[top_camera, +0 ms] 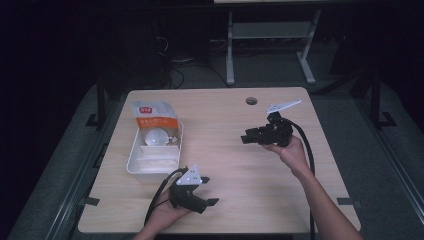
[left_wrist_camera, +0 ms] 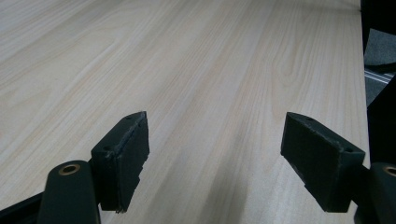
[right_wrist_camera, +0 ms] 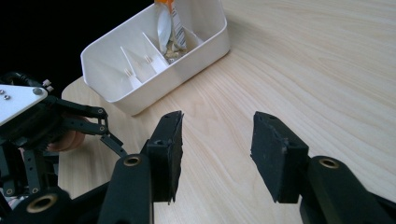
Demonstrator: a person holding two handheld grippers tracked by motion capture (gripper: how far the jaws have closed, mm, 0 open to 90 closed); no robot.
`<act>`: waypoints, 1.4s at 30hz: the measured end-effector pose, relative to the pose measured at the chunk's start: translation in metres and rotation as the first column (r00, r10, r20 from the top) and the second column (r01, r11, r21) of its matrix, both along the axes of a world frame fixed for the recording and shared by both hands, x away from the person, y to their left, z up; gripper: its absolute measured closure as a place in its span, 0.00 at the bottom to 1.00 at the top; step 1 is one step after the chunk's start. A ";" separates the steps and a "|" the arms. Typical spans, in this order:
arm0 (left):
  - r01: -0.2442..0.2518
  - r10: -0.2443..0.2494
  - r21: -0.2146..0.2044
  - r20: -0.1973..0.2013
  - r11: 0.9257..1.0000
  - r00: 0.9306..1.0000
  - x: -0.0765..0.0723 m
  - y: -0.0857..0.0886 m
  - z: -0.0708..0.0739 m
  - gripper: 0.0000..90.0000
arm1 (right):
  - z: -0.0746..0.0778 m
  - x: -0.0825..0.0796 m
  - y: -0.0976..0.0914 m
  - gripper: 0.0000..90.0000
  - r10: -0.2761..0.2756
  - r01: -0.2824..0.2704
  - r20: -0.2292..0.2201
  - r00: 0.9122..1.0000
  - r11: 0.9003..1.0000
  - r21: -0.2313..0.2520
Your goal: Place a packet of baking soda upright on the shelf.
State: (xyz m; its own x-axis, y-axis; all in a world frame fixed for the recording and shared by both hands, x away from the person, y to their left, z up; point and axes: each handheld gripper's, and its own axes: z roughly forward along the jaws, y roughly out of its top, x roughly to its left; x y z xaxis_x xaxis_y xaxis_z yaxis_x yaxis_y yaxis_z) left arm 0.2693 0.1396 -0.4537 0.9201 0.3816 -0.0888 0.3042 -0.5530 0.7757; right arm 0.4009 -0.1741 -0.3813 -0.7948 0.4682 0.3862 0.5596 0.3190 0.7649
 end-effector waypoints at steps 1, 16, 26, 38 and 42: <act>0.000 0.000 0.000 0.000 1.000 1.000 0.000 0.000 0.000 0.26 | 0.000 -0.001 -0.001 0.57 0.001 -0.001 -0.003 1.000 1.000 0.000; 0.001 -0.001 0.003 -0.002 1.000 1.000 0.000 0.000 0.000 0.26 | -0.006 -0.015 -0.023 0.56 -0.027 0.027 -0.014 1.000 0.999 0.029; 0.000 0.000 0.006 -0.003 1.000 1.000 0.001 0.000 0.000 0.26 | -0.010 -0.022 -0.038 0.56 -0.054 0.054 -0.023 0.998 0.998 0.029; -0.008 0.008 -0.001 -0.004 1.000 1.000 0.001 0.001 0.000 0.26 | -0.018 -0.036 -0.056 0.55 -0.080 0.081 -0.038 0.996 0.996 0.025; -0.010 0.010 -0.002 -0.004 1.000 1.000 0.001 0.001 0.000 0.26 | -0.022 -0.041 -0.063 0.55 -0.090 0.091 -0.047 0.995 0.995 0.027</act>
